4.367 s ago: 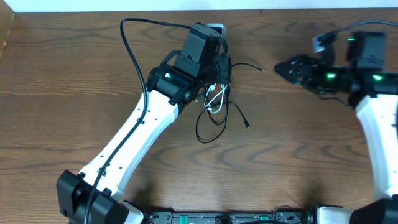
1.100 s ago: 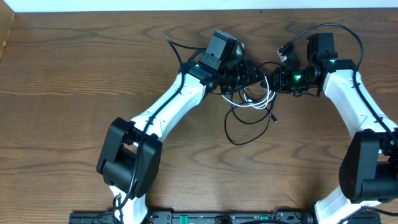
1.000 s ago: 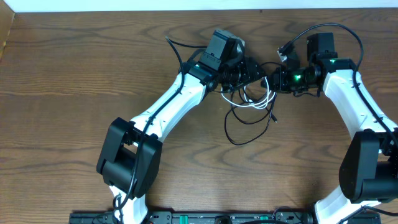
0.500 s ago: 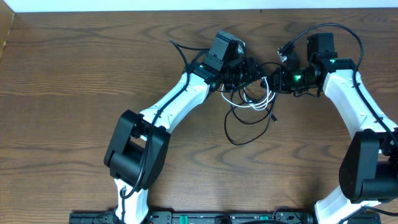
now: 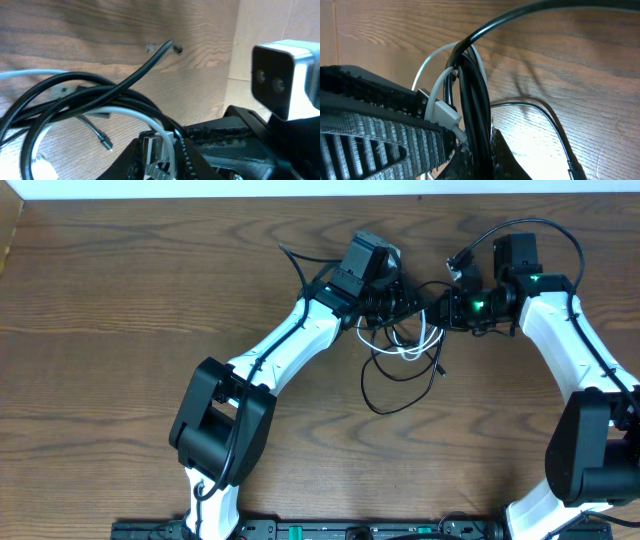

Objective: Untangle cables

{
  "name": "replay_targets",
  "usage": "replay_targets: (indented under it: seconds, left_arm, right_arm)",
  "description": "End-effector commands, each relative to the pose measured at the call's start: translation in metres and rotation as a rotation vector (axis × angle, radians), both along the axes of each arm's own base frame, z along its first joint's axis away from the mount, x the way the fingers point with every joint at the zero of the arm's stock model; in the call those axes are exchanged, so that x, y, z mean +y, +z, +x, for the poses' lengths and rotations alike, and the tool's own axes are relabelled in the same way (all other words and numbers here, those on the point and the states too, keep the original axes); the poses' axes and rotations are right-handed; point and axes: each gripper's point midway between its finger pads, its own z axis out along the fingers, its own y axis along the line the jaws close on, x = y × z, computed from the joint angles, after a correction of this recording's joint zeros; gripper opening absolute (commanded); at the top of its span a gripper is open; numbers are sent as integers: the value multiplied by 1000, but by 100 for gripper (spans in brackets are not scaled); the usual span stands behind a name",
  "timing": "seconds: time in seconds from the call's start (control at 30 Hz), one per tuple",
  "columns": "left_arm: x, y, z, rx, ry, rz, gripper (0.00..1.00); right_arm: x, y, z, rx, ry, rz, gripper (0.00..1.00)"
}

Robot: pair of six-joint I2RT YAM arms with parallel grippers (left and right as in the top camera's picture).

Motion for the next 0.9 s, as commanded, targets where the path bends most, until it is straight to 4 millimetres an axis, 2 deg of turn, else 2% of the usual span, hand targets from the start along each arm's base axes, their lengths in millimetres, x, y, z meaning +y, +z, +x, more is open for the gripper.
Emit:
replay_targets:
  seconds: [0.0,0.03,0.07,0.17,0.37,0.57,0.67,0.77,0.87]
  left_arm:
    - [0,4,-2,-5,-24,1,19]
    - [1,2,-3,-11,-33,10,9]
    - [4,1,-3,-23,-44,21,8]
    - [20,1,10,-88,-55,42,7]
    - [71,-8,38,-34,52,72,7]
    - [113,-27,39,-19,36,170,7]
    - [144,-44,35,-13,27,291,7]
    - [189,-57,32,-1,56,469,7]
    - [231,-53,27,-1,87,611,7]
  right_arm:
    - [-1,3,-1,0,-11,-12,1]
    - [-3,2,-2,5,-16,-23,1]
    - [-5,0,-2,10,-20,-33,1]
    - [-9,-4,-6,35,-30,-59,1]
    - [-18,-15,-22,64,27,-142,1]
    - [-16,-14,-27,47,85,-140,1]
    - [-11,-8,-25,17,109,-83,1]
    - [-13,-3,-21,3,98,-45,1]
    - [-15,2,-18,-8,87,-2,1]
